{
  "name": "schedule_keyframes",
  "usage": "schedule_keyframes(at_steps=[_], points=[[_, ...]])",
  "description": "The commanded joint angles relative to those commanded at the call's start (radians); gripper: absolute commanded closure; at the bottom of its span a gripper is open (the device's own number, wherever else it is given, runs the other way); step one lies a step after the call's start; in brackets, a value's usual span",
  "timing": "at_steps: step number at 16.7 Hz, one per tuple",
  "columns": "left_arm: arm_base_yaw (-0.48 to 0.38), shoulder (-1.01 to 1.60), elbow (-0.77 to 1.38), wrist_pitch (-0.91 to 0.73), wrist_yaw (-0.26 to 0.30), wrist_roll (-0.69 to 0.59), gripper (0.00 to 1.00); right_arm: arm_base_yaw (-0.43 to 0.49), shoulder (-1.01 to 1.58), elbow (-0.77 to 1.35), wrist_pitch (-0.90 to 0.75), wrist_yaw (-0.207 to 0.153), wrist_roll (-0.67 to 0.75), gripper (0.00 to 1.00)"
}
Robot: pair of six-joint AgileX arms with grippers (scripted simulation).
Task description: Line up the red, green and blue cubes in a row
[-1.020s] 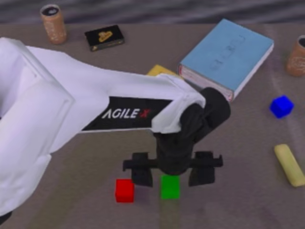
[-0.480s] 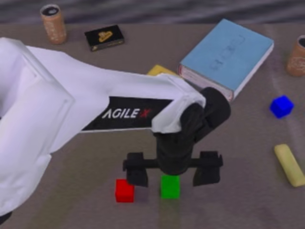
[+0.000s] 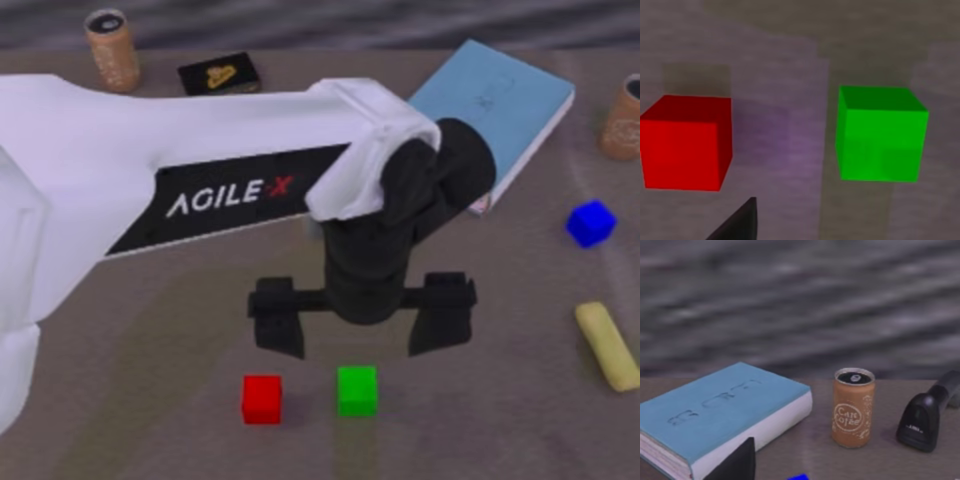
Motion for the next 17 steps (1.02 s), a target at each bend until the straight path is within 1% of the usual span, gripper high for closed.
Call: schedule_keyframes(at_steps=[6,9,13,17], points=[[0.0,-0.012,-0.001,-0.002,-0.001,0.004,0.0,0.001,0.01,0.01,-0.007,-0.001,-0.002,0.0],[0.042,-0.099,-0.072,0.051,-0.005,0.032,0.0,0.008,0.103,0.102,-0.068,-0.003,-0.021,0.0],[0.158,-0.337,-0.276,0.18,-0.011,0.109,0.0,0.017,0.376,0.36,-0.226,-0.002,-0.069,0.0],[0.319,-0.656,-0.575,0.345,-0.015,0.232,0.0,0.028,0.799,0.709,-0.442,0.002,-0.134,0.0]])
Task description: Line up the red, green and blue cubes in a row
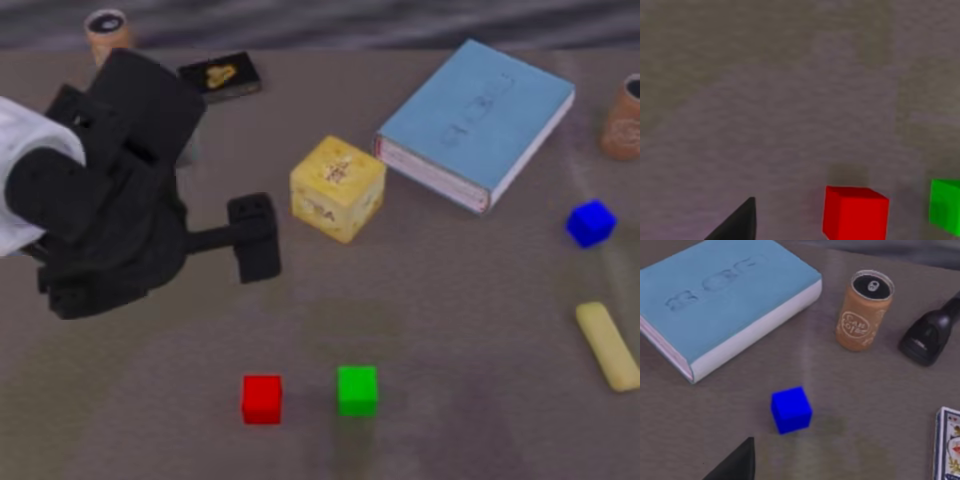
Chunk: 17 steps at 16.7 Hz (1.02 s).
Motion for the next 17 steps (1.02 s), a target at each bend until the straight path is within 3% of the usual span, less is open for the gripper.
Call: schedule_keyframes(at_steps=[9,17], points=[[0.378,-0.866,-0.694,0.418,0.012,0.391,0.0,0.029,1.031,0.784,-0.508,0.008,-0.151,0.0],[0.573,-1.371,-0.992,0.727,0.029,0.65,0.0,0.044,1.486,1.205,-0.746,0.003,-0.224,0.0]])
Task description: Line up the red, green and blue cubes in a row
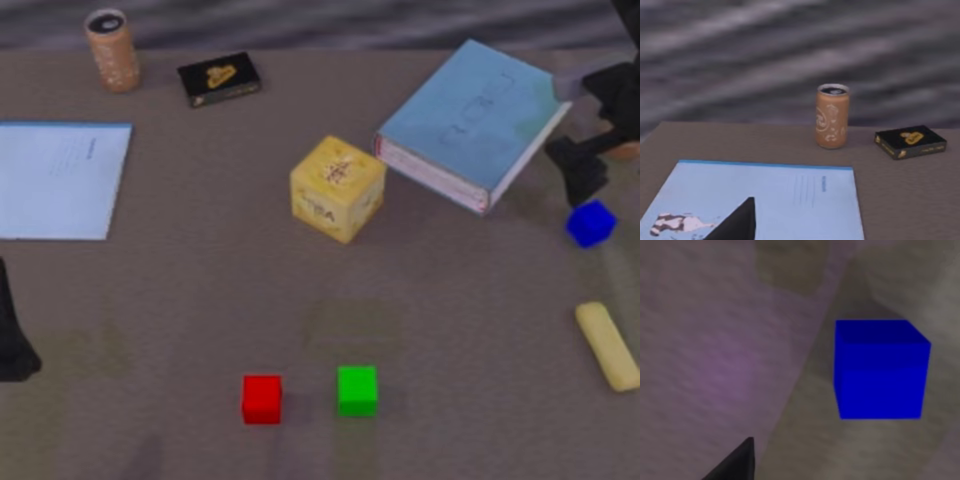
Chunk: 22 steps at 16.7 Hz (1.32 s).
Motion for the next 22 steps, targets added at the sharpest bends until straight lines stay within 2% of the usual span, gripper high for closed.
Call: schedule_keyframes(at_steps=[7,14,19,22], points=[[0.011,-0.027,-0.014,0.022,0.001,0.016,0.0,-0.004,0.025,0.02,-0.006,0.0,-0.004,0.0],[0.011,-0.027,-0.014,0.022,0.001,0.016,0.0,0.001,0.102,-0.123,0.22,0.0,-0.002,0.0],[0.011,-0.027,-0.014,0.022,0.001,0.016,0.0,0.002,0.116,-0.142,0.247,0.0,-0.002,0.0],[0.011,-0.027,-0.014,0.022,0.001,0.016,0.0,0.002,0.116,-0.142,0.247,0.0,-0.002,0.23]])
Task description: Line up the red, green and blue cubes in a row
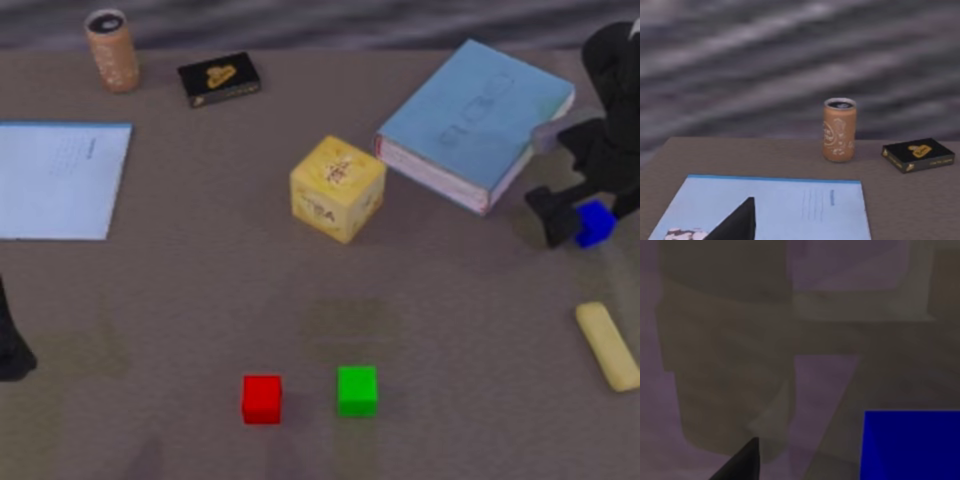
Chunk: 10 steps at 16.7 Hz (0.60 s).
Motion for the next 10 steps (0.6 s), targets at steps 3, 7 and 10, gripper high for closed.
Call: schedule_keyframes(at_steps=[3,7,10], points=[[0.0,0.0,0.0,0.0,0.0,0.0,0.0,0.0,0.0,0.0,0.0,0.0,0.0,0.45],[0.0,0.0,0.0,0.0,0.0,0.0,0.0,0.0,0.0,0.0,0.0,0.0,0.0,0.75],[0.0,0.0,0.0,0.0,0.0,0.0,0.0,0.0,0.0,0.0,0.0,0.0,0.0,0.98]])
